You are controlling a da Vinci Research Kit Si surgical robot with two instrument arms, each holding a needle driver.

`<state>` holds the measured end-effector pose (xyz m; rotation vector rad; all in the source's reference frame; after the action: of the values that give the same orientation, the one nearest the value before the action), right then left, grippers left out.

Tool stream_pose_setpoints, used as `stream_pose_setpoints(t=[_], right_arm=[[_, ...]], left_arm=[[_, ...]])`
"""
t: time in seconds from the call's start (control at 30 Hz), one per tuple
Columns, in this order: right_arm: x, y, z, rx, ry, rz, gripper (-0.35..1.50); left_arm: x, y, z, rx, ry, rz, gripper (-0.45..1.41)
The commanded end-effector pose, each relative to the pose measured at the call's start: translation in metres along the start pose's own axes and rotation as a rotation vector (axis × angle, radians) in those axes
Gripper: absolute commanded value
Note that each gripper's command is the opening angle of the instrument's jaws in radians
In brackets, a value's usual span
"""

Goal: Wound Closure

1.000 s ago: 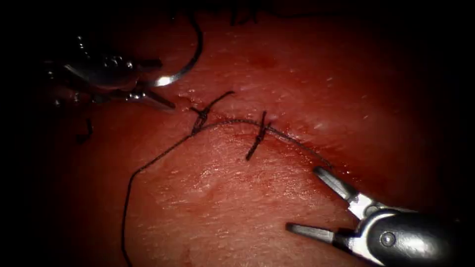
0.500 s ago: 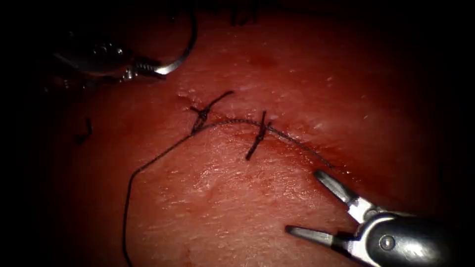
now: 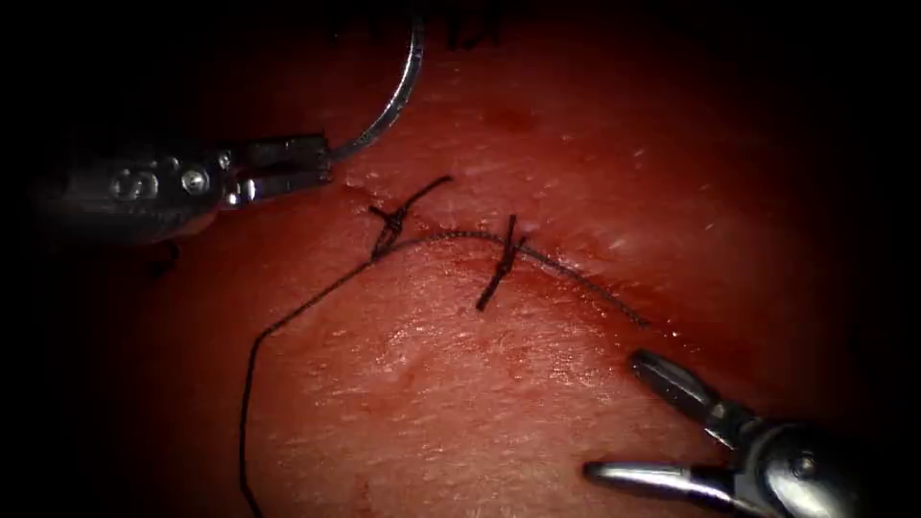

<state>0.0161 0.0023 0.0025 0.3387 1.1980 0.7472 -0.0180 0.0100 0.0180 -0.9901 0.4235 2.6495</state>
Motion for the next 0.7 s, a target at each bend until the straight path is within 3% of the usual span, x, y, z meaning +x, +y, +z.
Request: stream_pose_setpoints(t=[0.03,0.1,0.37,0.7], right_arm=[[-0.0002,0.0,0.0004,0.01,0.0,0.013,0.96],[0.0012,0.0006,0.0003,0.036,0.028,0.054,1.08],[0.0042,0.0014,0.0,0.064,0.055,0.107,1.11],[0.004,0.0011,-0.0019,0.083,0.018,0.141,1.25]], left_arm=[[0.0001,0.0002,0.0007,0.002,-0.002,-0.002,-0.45],[0.0018,0.0017,-0.0002,0.033,-0.003,0.053,-0.45],[0.0037,0.0048,-0.0004,0.085,-0.013,0.133,-0.45],[0.0043,0.0082,0.0014,0.128,-0.032,0.217,-0.45]])
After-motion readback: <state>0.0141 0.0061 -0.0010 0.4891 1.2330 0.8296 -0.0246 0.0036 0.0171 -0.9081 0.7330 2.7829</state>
